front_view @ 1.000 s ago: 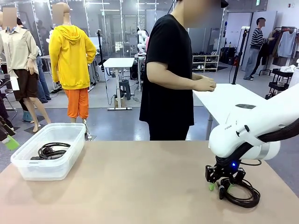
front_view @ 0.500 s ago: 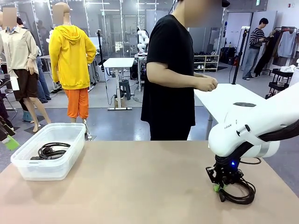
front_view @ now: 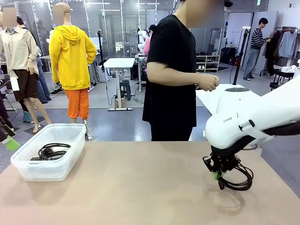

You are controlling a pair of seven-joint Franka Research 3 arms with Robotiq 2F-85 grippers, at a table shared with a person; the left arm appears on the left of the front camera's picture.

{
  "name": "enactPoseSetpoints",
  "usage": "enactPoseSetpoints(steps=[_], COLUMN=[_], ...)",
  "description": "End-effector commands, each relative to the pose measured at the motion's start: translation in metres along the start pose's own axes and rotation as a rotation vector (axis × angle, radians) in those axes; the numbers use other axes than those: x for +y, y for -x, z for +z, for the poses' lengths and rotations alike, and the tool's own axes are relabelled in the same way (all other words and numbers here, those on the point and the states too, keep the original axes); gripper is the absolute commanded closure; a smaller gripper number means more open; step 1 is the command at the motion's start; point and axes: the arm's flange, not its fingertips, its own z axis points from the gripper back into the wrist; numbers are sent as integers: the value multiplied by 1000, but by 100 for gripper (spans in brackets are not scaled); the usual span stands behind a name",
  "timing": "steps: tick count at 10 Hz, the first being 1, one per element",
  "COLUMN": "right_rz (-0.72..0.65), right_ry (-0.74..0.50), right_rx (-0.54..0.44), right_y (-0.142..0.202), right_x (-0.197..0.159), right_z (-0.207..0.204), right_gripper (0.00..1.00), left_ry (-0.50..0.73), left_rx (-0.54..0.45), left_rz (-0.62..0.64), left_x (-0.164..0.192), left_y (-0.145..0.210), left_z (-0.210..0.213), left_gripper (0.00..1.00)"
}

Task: Organize and store the cables.
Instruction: Place the USB Extension Cable into the Organizing box.

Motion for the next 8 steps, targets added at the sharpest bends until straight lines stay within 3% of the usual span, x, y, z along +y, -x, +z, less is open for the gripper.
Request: enactPoseSetpoints(steps=[1, 3, 6, 8], right_rz=[22, 72, 103, 116], right_ry=[33, -4, -136, -137], right_rx=[-17, -55, -50, -31], right_y=[-14, -33, -50, -48], right_x=[17, 59, 149, 209], right_z=[31, 47, 36, 20], right_gripper=[100, 100, 100, 100], left_ry=[1, 1, 1, 1], left_rx=[19, 19, 19, 19], left_rz=[11, 11, 11, 11], left_x=[-1, -1, -1, -1], left_y=[-1, -1, -1, -1], left_z=[4, 4, 4, 4], left_gripper=[0, 0, 0, 0])
